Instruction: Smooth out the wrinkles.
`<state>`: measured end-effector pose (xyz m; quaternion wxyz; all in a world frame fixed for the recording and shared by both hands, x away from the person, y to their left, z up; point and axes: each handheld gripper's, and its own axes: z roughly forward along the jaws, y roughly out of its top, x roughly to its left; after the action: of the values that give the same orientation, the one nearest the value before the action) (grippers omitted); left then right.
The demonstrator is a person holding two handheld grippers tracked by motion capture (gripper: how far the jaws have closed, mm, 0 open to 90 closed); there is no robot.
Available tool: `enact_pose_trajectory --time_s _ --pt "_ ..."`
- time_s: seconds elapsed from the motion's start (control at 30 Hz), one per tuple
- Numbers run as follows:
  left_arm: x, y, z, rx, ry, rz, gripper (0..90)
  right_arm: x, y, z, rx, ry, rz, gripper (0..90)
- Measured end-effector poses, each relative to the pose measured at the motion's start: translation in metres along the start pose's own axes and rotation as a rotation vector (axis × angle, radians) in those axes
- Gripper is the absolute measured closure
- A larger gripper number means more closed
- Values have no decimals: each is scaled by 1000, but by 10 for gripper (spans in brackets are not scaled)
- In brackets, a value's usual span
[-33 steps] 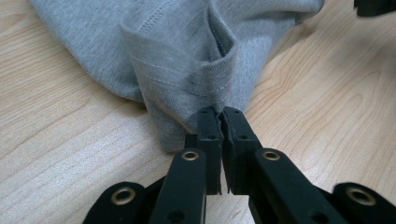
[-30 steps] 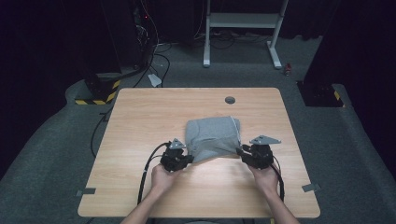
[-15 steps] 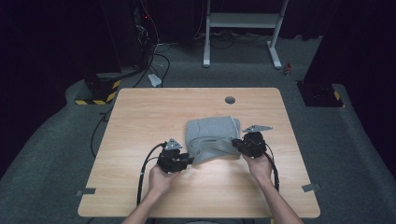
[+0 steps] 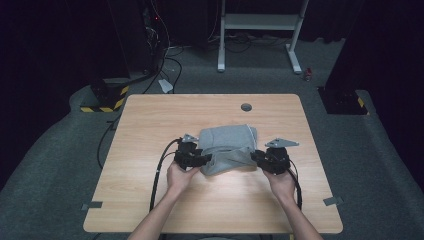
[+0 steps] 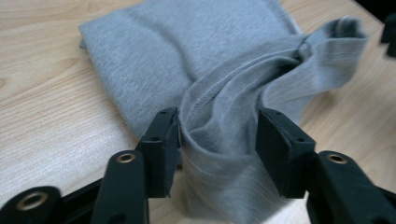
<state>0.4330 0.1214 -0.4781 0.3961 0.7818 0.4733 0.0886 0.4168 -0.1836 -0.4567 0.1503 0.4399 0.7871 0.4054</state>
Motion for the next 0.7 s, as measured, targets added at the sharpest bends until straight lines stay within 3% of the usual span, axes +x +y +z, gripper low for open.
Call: enact_pose_trajectory --time_s 0.13,0.2,0.3,0.4,0.57,0.7 --pt "1 2 5 20 -21 5 640 1 14 10 11 -14 12 597" --pt "1 3 6 26 -31 12 708 0 18 18 30 -14 32 601" --pt "0 2 4 25 -47 30 800 -2 20 25 55 0 43 725" --pt "-2 2 1 23 -60 32 832 1 17 24 71 6 18 883" --pt "-5 2 -5 13 -78 50 847 5 7 14 70 16 -11 898" --pt "-5 1 -5 17 -85 58 850 5 3 7 55 20 -6 898"
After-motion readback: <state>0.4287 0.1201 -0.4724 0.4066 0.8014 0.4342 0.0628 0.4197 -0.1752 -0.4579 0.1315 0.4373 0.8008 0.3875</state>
